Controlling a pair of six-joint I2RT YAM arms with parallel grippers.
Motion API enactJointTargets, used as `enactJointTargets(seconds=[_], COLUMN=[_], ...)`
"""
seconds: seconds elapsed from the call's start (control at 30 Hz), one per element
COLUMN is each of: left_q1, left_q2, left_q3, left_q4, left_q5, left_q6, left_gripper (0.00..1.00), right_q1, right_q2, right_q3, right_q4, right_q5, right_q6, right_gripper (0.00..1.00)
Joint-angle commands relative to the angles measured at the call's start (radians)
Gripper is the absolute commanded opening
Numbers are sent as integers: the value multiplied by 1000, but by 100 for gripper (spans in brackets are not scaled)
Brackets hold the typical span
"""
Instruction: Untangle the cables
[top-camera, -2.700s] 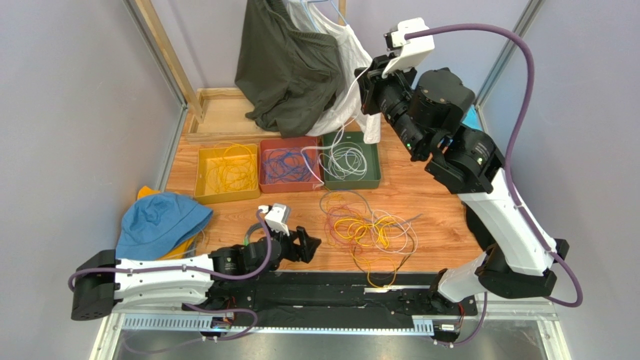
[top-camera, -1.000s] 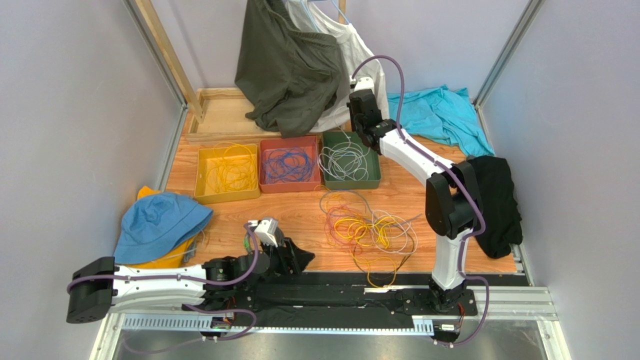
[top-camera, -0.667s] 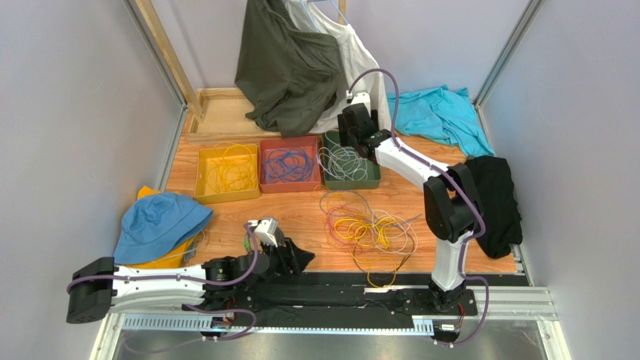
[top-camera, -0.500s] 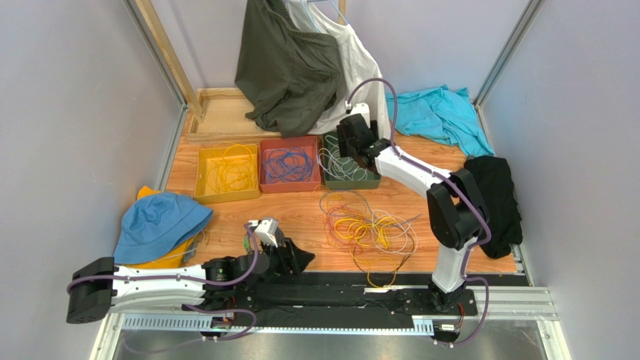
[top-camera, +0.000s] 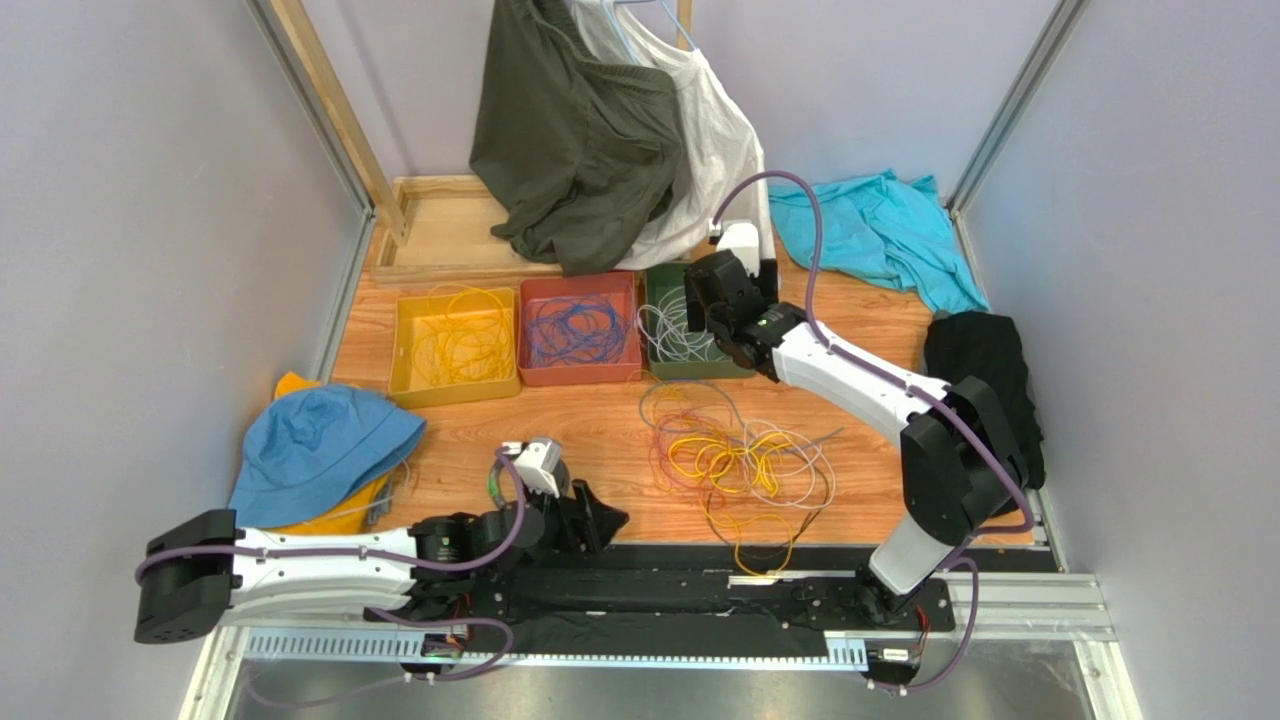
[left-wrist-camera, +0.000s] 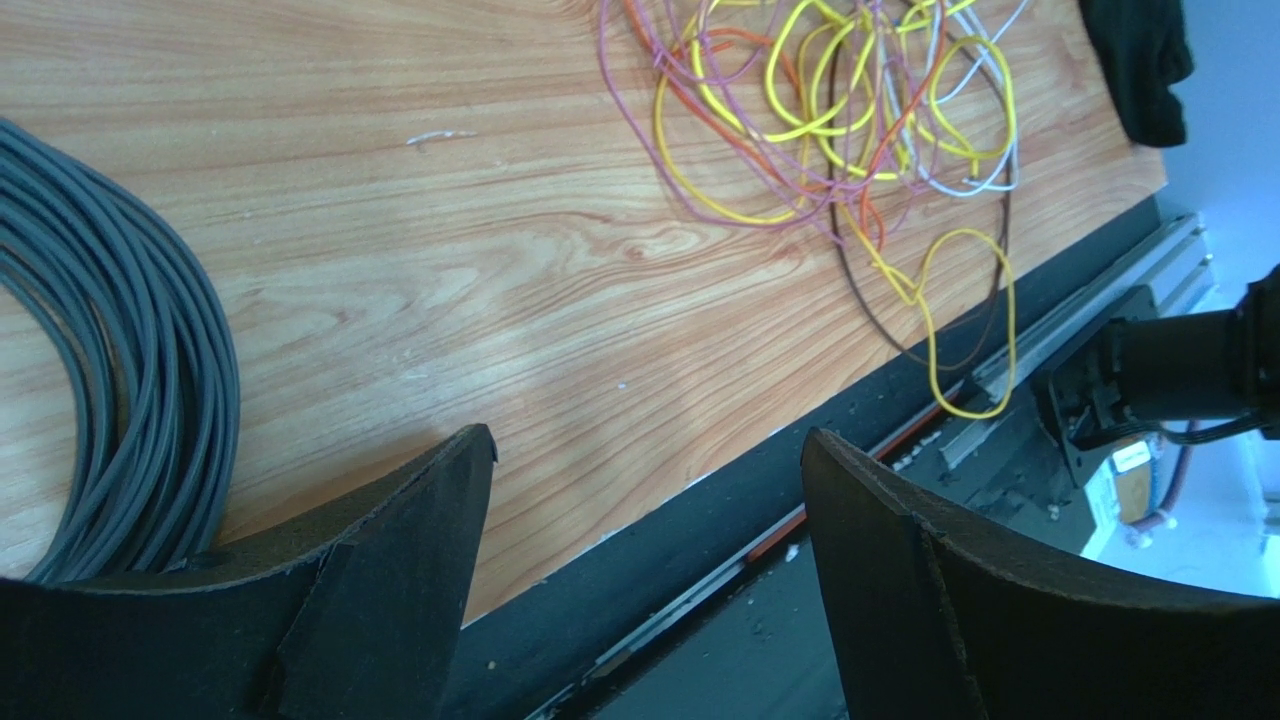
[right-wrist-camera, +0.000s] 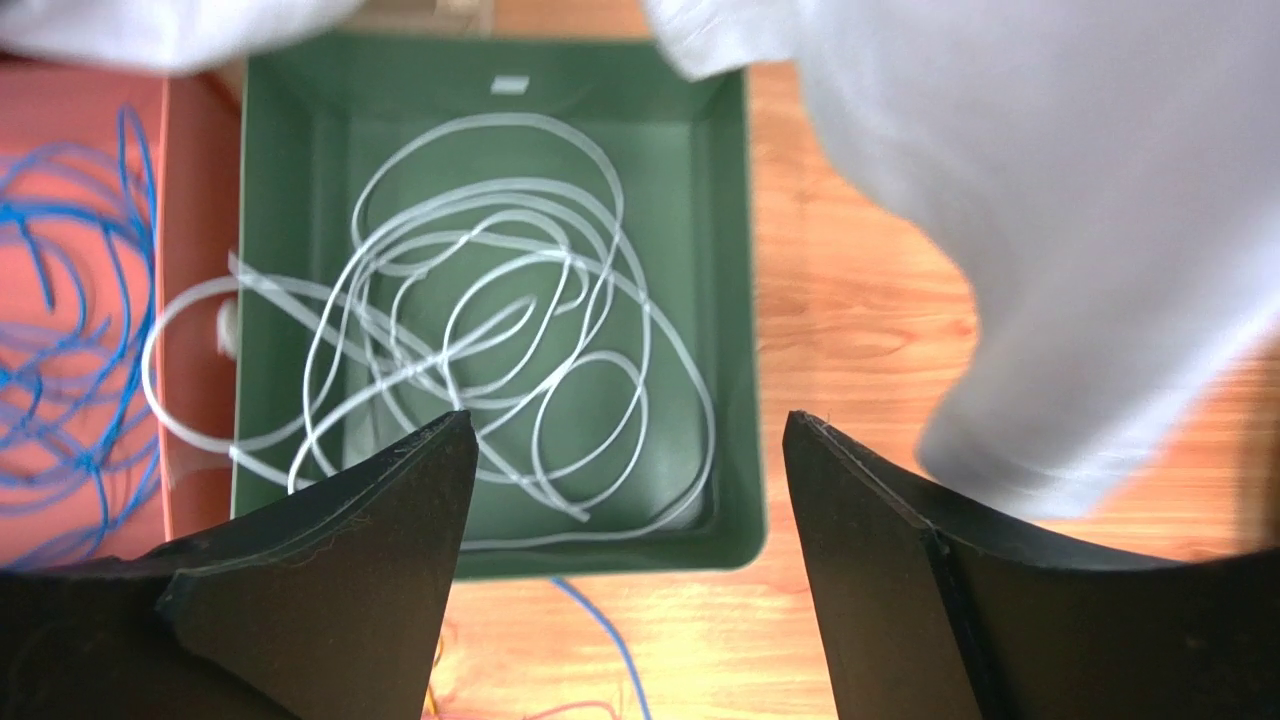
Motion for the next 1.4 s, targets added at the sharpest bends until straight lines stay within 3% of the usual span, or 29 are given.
enactJointTargets(seconds=[0.0, 0.2, 0.33, 0.53, 0.7, 0.8, 0.9, 1.1, 1.2, 1.37], left_q1=[-6, -6, -6, -6, 10, 175, 264, 280, 284, 283], left_q2=[18, -14, 4, 260, 556, 623, 510, 293, 278, 301], left_q3=[4, 44, 90, 295, 464, 501, 490, 619, 657, 592], left_q4=[1, -49, 15, 125, 165, 178, 182, -25, -132, -125], left_q5=[1, -7, -7, -36, -39, 59, 58, -54, -56, 9], left_q6=[12, 43, 149, 328, 387, 320, 307, 532, 551, 456], left_gripper=[84, 83, 84, 86, 86, 85, 84, 87, 88, 86], right_q1=[-23, 13, 40, 50, 50, 49, 50, 52, 52, 52], right_q2=[-4, -313, -688, -1062, -1143, -1191, -1271, -1404, -1391, -1299], right_q3=[80, -229, -485, -717, -751, -776, -809, -904, -934, -963], right_q4=[-22, 102, 150, 126, -15, -62, -91, -88, -45, -13], right_q5=[92, 10, -156, -308, -287, -302, -325, -337, -354, -301], right_q6=[5, 116, 216, 274, 259, 268, 280, 305, 328, 357], right_gripper=[79, 78, 76, 73, 73, 72, 72, 72, 72, 72])
